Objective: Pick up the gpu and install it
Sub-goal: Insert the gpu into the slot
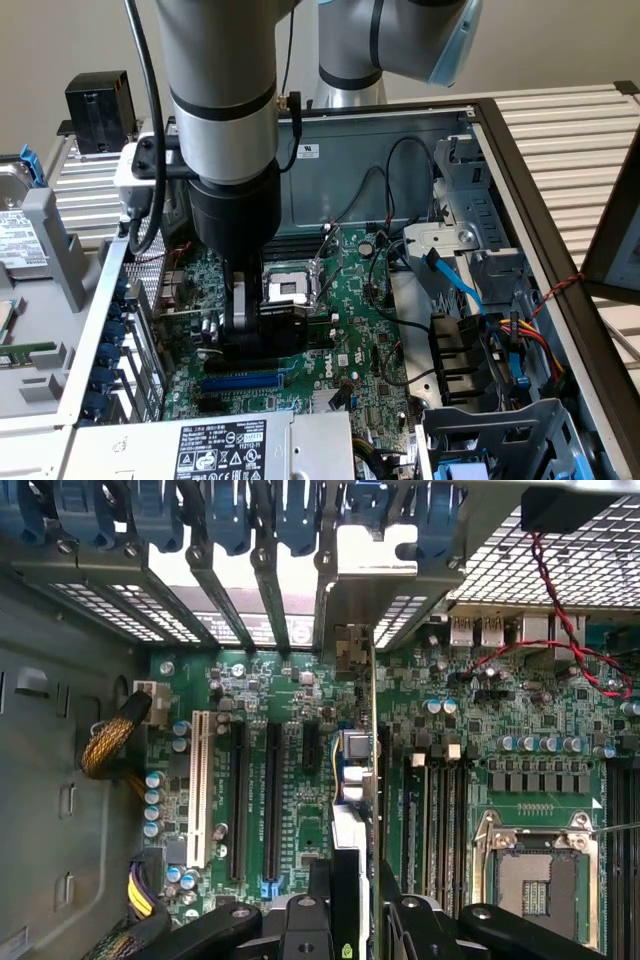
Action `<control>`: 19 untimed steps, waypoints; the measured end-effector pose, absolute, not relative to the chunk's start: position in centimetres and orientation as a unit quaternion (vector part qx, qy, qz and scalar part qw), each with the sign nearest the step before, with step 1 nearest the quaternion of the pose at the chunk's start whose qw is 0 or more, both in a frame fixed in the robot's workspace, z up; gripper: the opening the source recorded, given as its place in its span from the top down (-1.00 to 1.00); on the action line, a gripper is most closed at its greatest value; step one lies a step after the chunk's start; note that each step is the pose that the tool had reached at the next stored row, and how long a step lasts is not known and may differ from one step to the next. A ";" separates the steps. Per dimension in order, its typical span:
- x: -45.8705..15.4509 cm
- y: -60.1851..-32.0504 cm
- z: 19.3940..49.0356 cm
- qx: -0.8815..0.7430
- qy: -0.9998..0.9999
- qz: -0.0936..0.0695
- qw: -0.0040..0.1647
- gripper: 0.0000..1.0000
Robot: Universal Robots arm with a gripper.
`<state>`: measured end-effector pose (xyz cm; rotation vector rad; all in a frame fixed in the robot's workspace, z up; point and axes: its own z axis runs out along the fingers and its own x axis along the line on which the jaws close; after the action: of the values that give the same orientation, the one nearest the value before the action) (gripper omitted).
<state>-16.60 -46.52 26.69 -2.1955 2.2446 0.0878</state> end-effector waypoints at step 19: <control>-16.8 -46.4 26.5 -0.689 0.724 0.029 -0.002 0.46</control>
<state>-16.78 -46.35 26.50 -2.1676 2.2783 0.0900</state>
